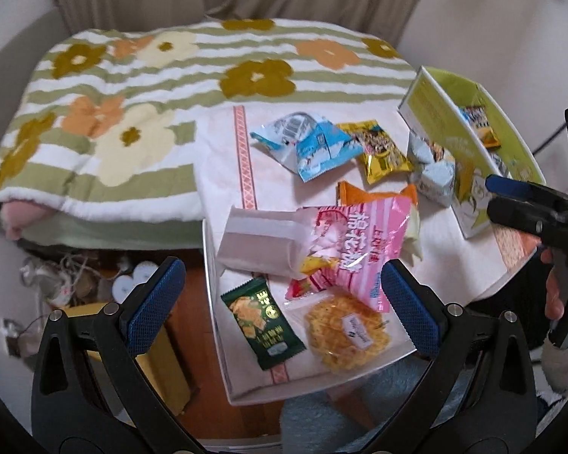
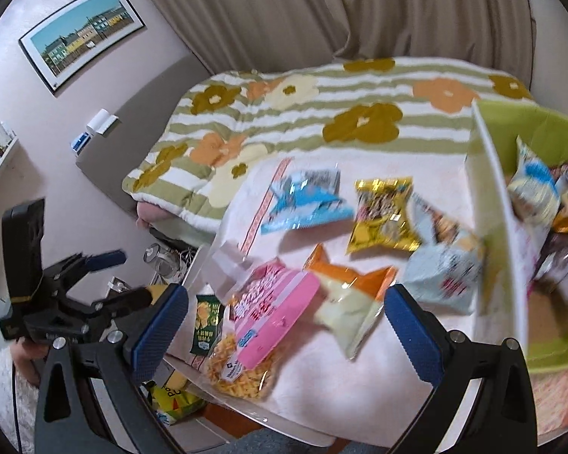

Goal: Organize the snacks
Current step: 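Move both tools back over the remaining snacks on the table, then grasp the white paper pouch with the left tool while the right tool grasps the pink bag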

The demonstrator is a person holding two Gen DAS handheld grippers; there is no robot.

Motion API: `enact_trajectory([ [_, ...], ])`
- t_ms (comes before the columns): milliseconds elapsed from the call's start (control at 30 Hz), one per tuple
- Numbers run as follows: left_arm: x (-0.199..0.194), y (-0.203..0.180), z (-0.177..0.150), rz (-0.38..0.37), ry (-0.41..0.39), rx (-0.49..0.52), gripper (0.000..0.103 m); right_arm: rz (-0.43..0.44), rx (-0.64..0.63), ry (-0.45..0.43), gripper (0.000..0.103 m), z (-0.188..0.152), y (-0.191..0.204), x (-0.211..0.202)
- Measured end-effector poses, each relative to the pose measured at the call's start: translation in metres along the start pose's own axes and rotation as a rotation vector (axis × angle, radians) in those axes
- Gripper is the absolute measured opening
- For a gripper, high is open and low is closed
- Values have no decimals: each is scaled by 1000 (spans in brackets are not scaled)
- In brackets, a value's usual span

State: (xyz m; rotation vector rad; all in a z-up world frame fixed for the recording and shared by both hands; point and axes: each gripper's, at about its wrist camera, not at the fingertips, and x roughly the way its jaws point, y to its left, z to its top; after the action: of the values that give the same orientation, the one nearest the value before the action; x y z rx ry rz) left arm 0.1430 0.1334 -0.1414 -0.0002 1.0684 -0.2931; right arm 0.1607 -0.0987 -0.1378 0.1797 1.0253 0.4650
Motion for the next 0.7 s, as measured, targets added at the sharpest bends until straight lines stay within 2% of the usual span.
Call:
enact_trajectory([
  [100,25,10,7,-45,40,30,103,3,-12,41,103,-8,5,19],
  [300,76,22,19,-89,112,46,102,30,-49,91,103,-13,9,52],
  [567,130,22,24,-148,225,108,102,82,-61,142,103,-17,15,85],
  [700,138,18,25,-130,228,154,102,107,-44,158,103,-22,15,95],
])
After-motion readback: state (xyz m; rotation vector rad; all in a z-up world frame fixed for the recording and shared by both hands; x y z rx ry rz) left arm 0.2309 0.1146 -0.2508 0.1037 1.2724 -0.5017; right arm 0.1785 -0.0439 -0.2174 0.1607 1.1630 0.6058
